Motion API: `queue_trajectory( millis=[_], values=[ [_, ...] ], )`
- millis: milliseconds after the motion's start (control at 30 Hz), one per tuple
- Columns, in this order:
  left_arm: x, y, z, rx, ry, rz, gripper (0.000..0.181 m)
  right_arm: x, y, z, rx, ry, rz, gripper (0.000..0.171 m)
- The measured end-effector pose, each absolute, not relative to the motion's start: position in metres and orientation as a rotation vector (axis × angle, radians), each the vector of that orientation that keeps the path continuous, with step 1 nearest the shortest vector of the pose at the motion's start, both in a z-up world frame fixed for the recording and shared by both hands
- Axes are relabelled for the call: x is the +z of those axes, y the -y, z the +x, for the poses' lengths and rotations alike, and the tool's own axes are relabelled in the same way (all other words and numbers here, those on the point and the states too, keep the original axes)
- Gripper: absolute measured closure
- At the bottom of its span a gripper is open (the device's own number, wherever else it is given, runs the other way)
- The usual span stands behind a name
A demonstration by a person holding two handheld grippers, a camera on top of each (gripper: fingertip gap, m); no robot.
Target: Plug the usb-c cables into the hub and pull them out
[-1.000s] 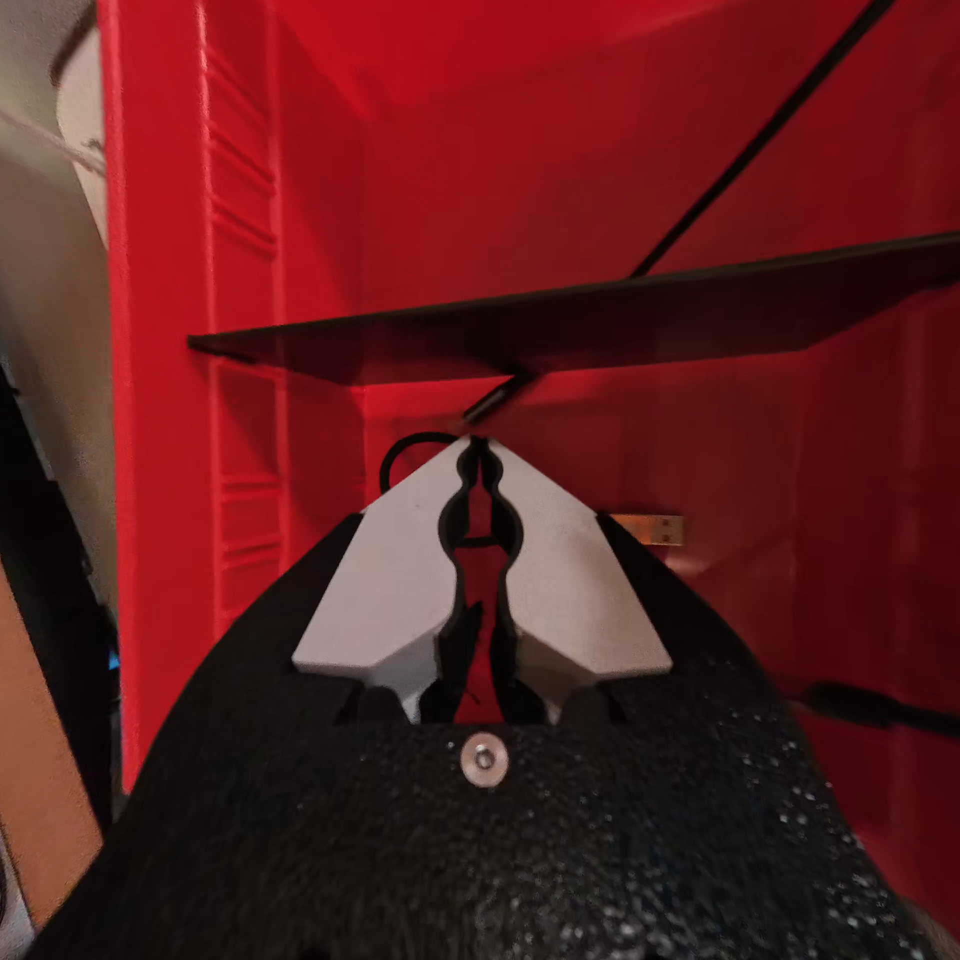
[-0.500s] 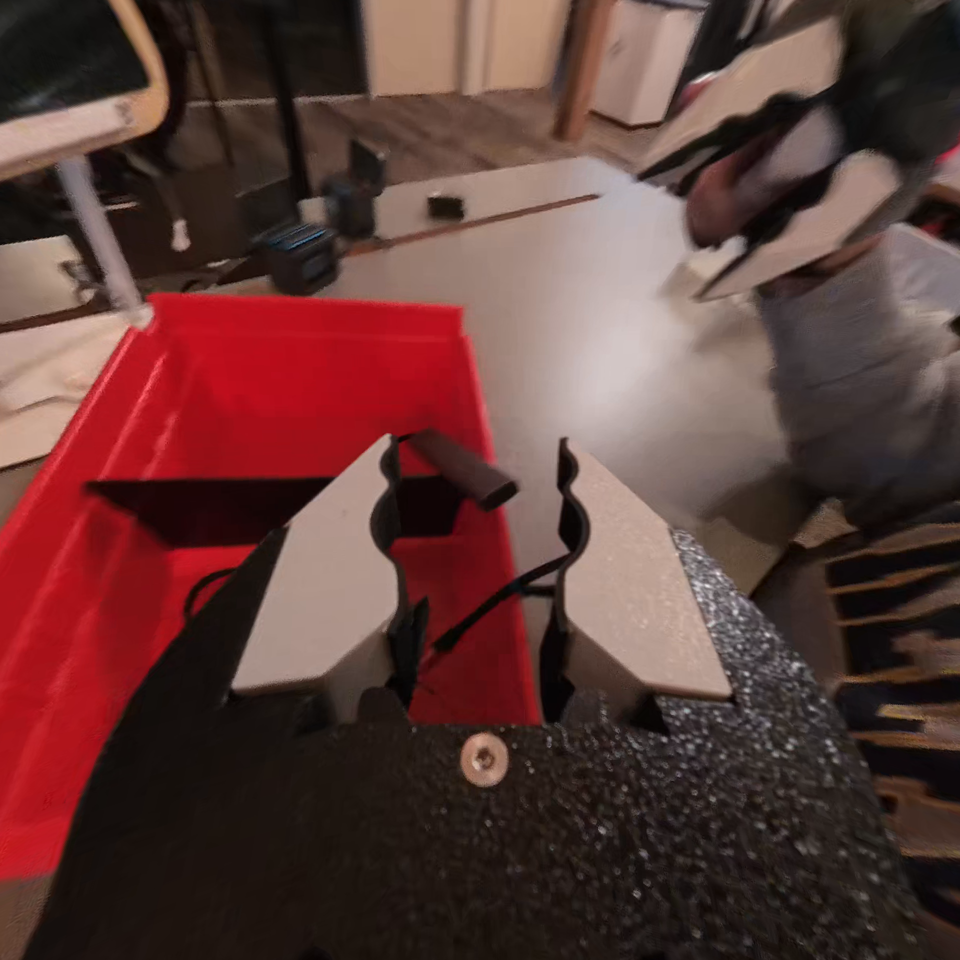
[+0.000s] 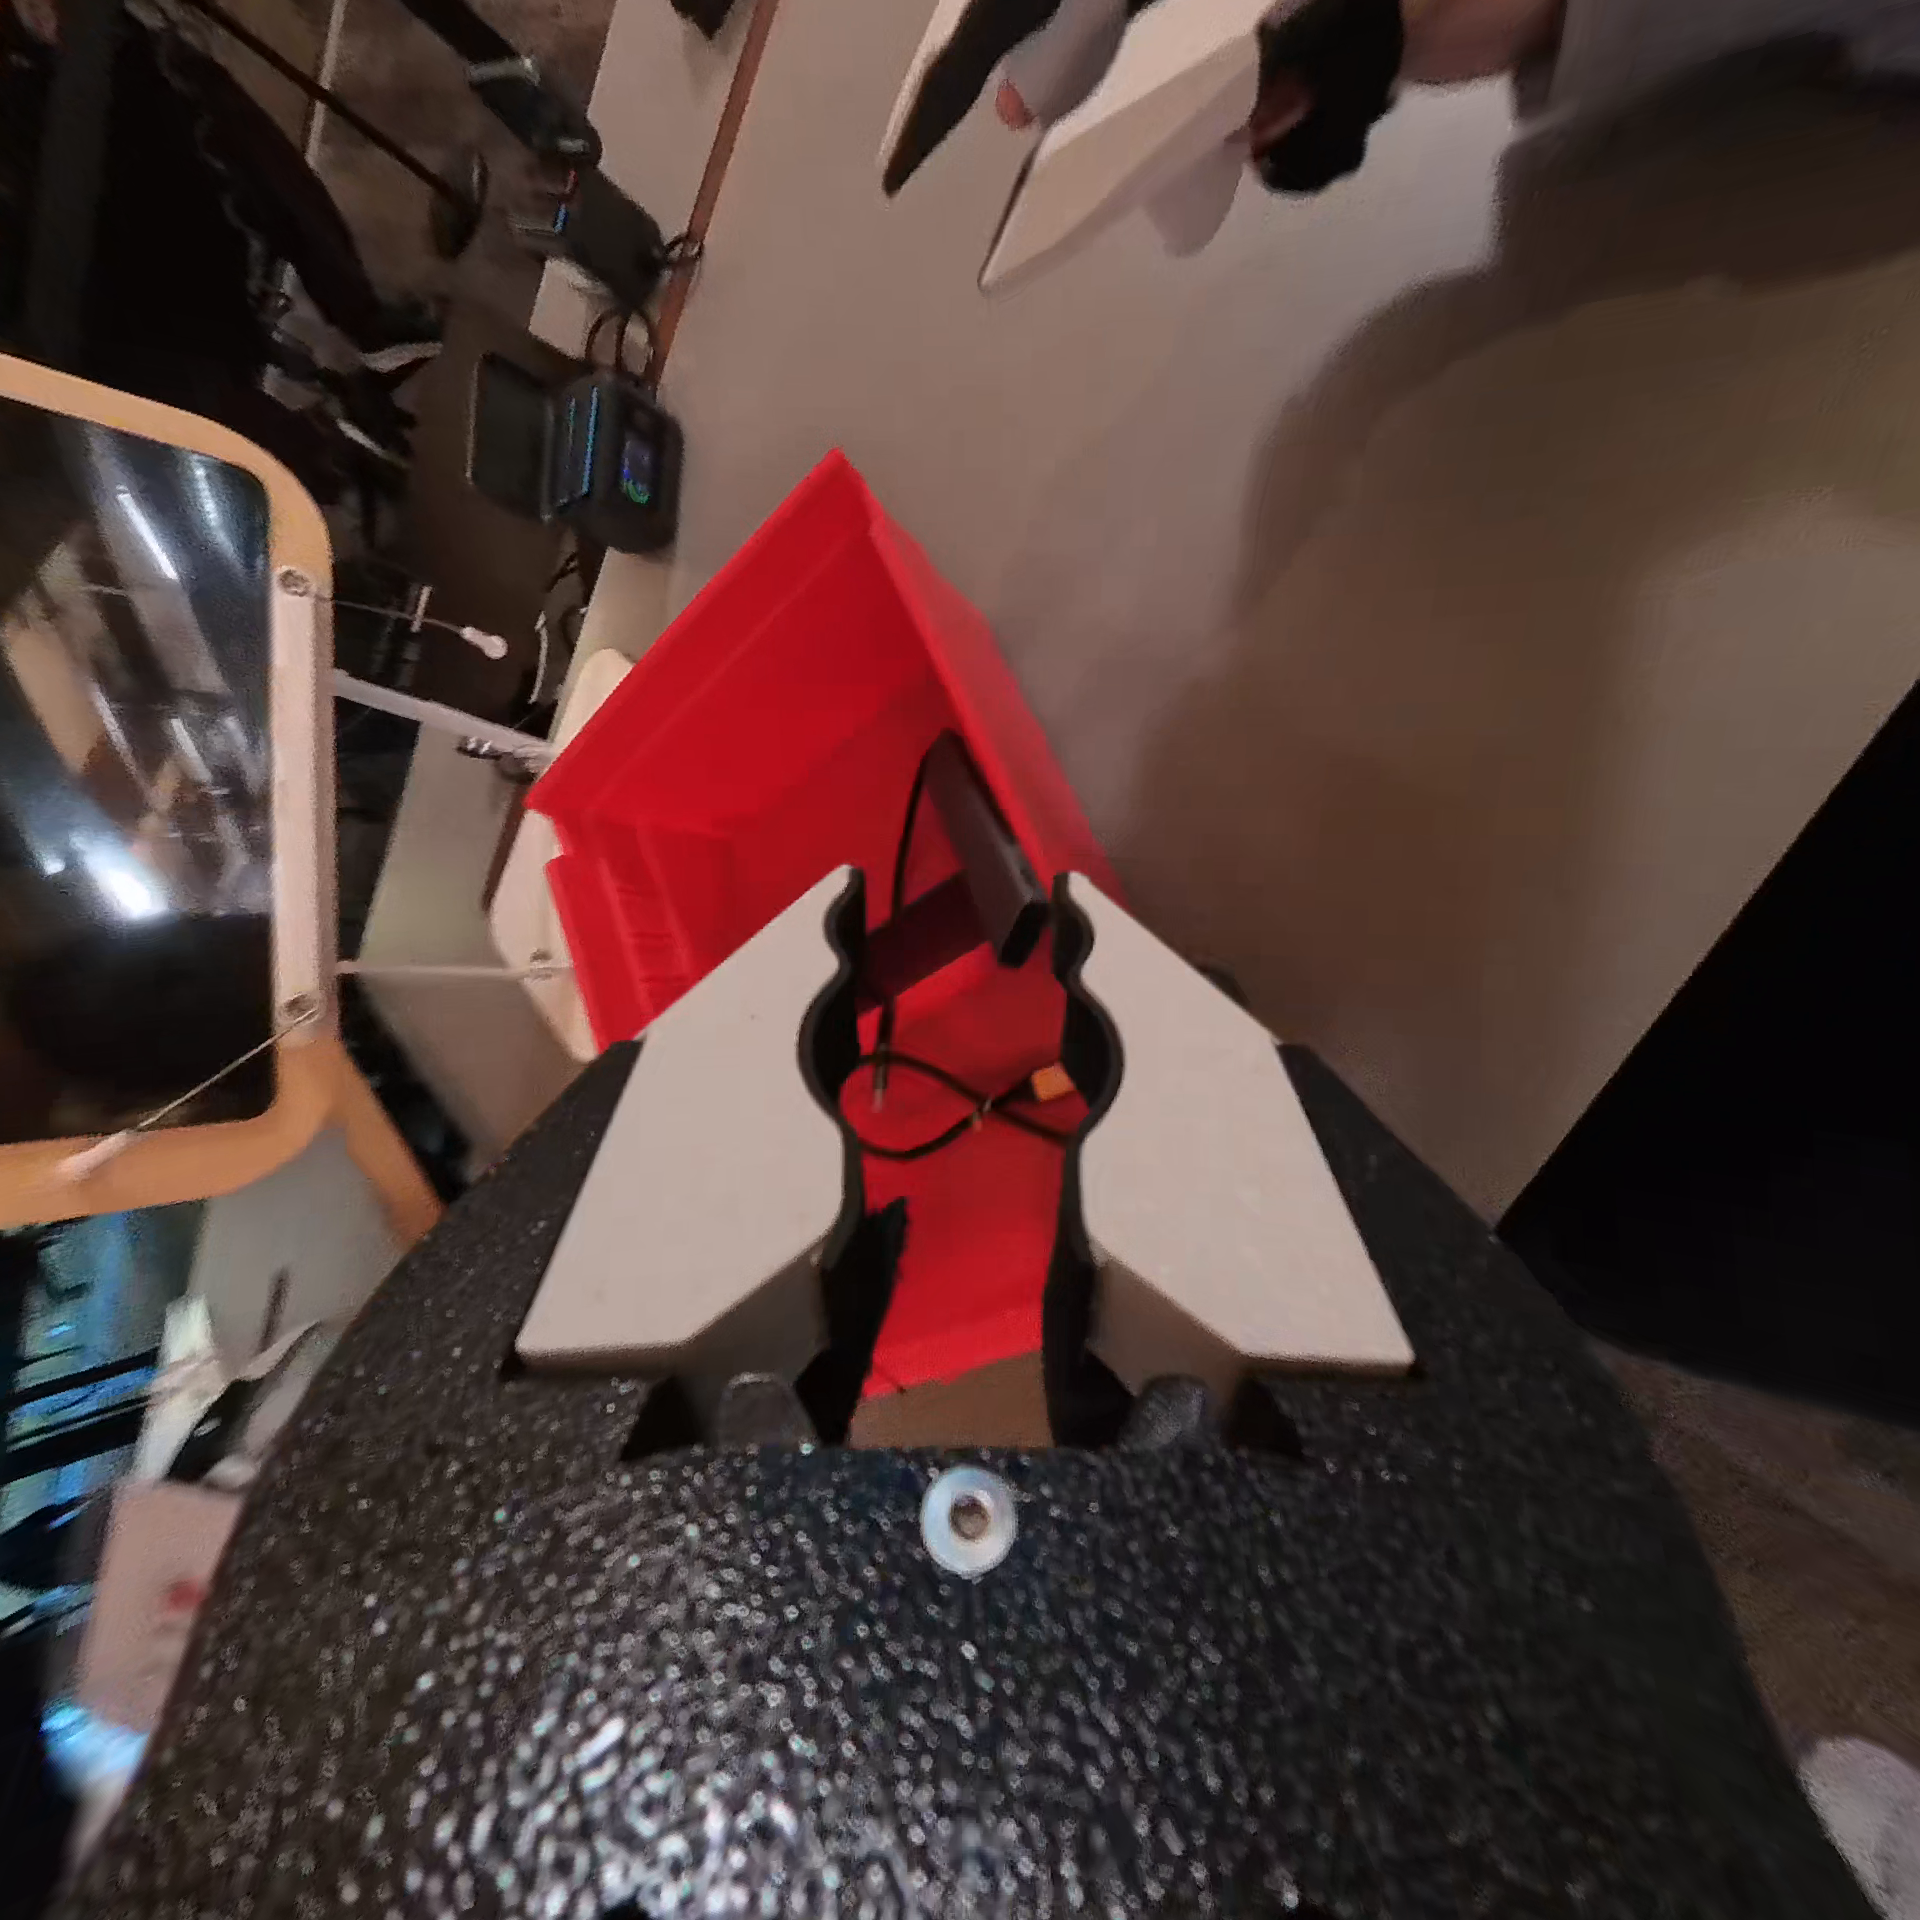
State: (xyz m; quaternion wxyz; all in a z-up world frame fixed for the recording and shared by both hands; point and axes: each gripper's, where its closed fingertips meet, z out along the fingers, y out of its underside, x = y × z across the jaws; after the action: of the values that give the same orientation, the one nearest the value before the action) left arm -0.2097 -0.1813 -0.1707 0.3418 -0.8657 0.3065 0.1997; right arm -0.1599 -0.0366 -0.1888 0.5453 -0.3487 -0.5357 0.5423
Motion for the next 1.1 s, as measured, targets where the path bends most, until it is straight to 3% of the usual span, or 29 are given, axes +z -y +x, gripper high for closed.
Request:
queue_trajectory(
  millis=[167, 400, 567, 800, 933, 1100],
  values=[
    [-0.215, 0.189, -0.238, 0.7, -1.041, -2.371, 0.136, -0.187, 0.052, -0.167, 1.324, 1.31, -0.811, 0.136],
    [-0.236, 0.17, -0.246, 0.761, -1.193, -2.244, 0.142, -0.196, 0.057, -0.171, 1.333, 1.361, -0.834, 0.136],
    [-0.241, 0.159, -0.233, 0.708, -1.277, -2.169, 0.167, -0.202, 0.073, -0.172, 1.304, 1.454, -0.77, 0.136],
    [-0.219, 0.122, -0.245, 0.655, -0.765, -2.198, 0.174, -0.227, 0.061, -0.201, 1.105, 1.425, -1.047, 0.127],
    [-0.2, 0.098, -0.259, 0.595, -0.495, -2.193, 0.174, -0.244, 0.044, -0.208, 1.092, 1.246, -1.326, 0.107],
    [-0.165, 0.065, -0.262, 0.414, -0.329, -2.077, 0.174, -0.254, 0.094, -0.21, 1.235, 1.296, -1.34, 0.092]
  ],
)
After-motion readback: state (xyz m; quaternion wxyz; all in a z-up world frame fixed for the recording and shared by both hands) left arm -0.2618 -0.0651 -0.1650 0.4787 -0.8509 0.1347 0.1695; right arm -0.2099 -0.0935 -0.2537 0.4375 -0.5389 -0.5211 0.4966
